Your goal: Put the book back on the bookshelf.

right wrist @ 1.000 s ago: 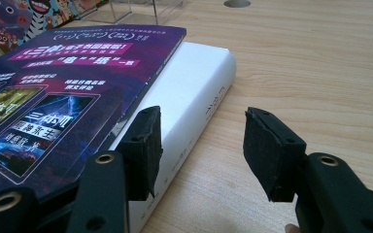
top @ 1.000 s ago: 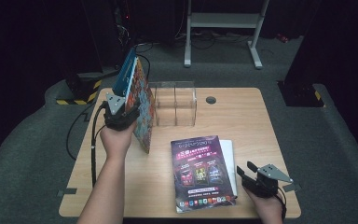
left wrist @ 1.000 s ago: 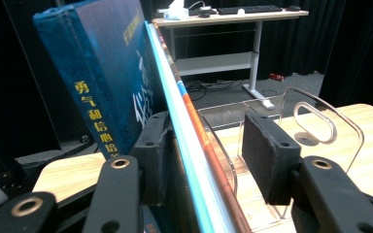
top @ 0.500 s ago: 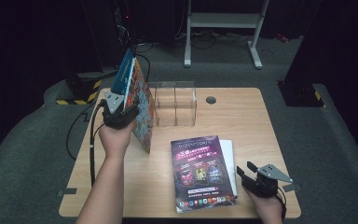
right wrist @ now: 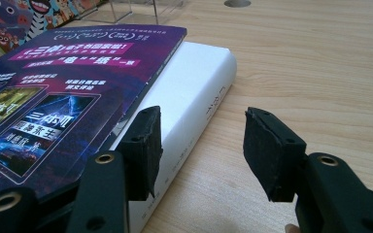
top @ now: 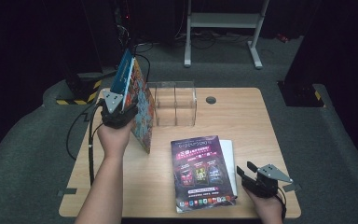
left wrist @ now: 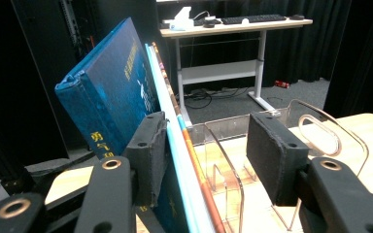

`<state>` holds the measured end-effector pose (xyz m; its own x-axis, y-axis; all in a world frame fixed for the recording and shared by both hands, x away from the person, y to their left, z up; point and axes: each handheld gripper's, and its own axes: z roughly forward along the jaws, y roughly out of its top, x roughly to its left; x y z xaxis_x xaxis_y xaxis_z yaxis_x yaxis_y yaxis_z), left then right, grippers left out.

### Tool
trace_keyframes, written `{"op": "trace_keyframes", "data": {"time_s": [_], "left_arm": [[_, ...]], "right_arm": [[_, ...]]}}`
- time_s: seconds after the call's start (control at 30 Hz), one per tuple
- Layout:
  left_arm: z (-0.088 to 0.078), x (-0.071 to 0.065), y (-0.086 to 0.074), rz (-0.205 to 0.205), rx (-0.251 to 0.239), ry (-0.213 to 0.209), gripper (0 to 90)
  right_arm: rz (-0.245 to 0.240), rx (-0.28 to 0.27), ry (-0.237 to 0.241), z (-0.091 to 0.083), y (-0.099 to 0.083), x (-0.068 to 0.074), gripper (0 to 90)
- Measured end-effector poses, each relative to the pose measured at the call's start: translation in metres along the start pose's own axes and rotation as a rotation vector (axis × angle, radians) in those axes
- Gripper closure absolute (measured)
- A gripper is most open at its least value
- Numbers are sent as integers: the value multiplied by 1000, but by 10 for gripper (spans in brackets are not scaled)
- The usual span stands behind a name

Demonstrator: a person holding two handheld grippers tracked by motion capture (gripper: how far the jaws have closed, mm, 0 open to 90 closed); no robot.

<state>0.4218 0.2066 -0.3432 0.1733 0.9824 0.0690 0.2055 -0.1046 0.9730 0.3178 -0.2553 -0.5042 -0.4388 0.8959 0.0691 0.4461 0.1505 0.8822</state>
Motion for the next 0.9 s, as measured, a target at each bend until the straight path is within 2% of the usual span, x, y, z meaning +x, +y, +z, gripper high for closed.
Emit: {"op": "trace_keyframes", "data": {"time_s": [0.53, 0.87, 0.9], "left_arm": [[-2, 3, 3, 5, -4, 14, 492], [-5, 4, 9, 18, -11, 17, 497], [-6, 4, 8, 30, -12, 30, 501]], "right_arm": [[0, 3, 1, 0, -1, 0, 483], [4, 7, 2, 2, -1, 1, 483], [4, 7, 1, 2, -1, 1, 483]]}}
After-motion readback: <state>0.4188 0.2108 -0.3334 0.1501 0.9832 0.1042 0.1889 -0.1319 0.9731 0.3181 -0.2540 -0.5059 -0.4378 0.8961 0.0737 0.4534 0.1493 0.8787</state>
